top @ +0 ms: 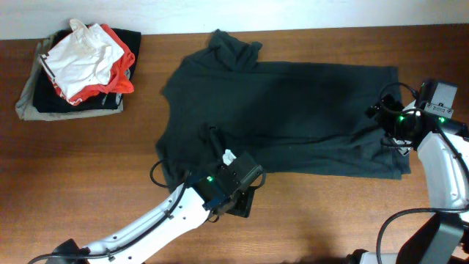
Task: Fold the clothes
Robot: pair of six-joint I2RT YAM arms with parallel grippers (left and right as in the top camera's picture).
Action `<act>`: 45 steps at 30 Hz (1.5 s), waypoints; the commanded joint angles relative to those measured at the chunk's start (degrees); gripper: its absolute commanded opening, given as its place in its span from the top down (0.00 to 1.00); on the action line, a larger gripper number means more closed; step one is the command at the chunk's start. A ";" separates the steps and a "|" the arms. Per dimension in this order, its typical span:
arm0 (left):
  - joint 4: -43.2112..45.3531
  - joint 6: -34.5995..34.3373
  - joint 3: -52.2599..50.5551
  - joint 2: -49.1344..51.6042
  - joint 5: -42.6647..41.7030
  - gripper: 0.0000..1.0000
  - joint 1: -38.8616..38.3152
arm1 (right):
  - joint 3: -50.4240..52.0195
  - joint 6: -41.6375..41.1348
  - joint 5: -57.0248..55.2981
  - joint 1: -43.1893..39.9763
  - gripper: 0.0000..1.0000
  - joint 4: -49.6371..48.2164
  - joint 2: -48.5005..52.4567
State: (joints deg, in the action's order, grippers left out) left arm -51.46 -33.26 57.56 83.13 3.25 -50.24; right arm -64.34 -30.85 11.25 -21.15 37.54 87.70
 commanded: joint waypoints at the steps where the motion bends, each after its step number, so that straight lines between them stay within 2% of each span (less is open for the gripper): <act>1: -0.33 -0.28 0.24 1.25 1.07 0.26 0.02 | -0.70 0.59 -0.94 0.52 0.01 0.74 0.52; 7: 2.54 10.58 0.24 4.68 10.21 0.27 0.02 | -0.70 0.59 -0.94 0.50 0.01 0.52 0.81; 10: 6.10 11.17 0.26 4.68 17.75 0.27 0.02 | -0.70 0.59 -0.96 0.50 0.01 0.35 0.81; 13: 8.39 18.62 0.26 4.68 17.51 0.27 -0.02 | -0.70 0.59 -0.96 0.50 0.01 -0.39 0.81; 16: 9.97 23.19 0.26 4.72 17.31 0.28 -0.04 | -0.70 0.59 -0.96 0.50 0.01 -0.68 0.81; 19: 12.35 27.15 0.26 5.05 12.74 0.35 -0.96 | -0.70 0.61 -0.98 0.50 0.01 -0.70 0.81; 21: 11.98 25.86 0.26 5.05 9.49 0.33 -1.49 | -0.70 0.61 -1.38 0.50 0.01 -0.61 0.81; 23: 9.27 20.50 0.26 5.03 9.60 0.22 -1.46 | -0.70 0.63 -1.40 0.50 0.01 -0.42 0.81; 25: 5.40 14.10 0.48 5.03 7.82 0.15 -1.49 | -0.70 0.63 -1.40 0.50 0.01 -0.44 0.81; 28: 2.19 11.37 0.52 5.03 -7.21 0.13 -0.79 | -0.70 0.63 -1.40 0.50 0.01 -0.44 0.81; 29: 1.99 10.21 0.52 5.03 -10.34 0.05 -0.46 | -0.70 0.61 -1.38 0.50 0.01 -0.46 0.81; 31: 2.40 6.95 0.50 5.05 -11.39 0.01 0.04 | -0.70 0.57 -1.36 0.50 0.01 -0.44 0.81; 40: 2.29 5.42 0.28 5.05 -11.47 0.01 7.04 | -0.70 0.63 -1.38 0.50 0.01 1.38 0.81; 45: 2.34 7.23 -0.20 5.05 -11.54 0.02 10.03 | -0.70 0.61 -1.36 0.50 0.01 1.33 0.81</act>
State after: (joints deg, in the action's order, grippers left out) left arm -48.90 -26.85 57.63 87.66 -7.16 -41.17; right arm -64.34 -30.83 10.46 -21.15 38.83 88.14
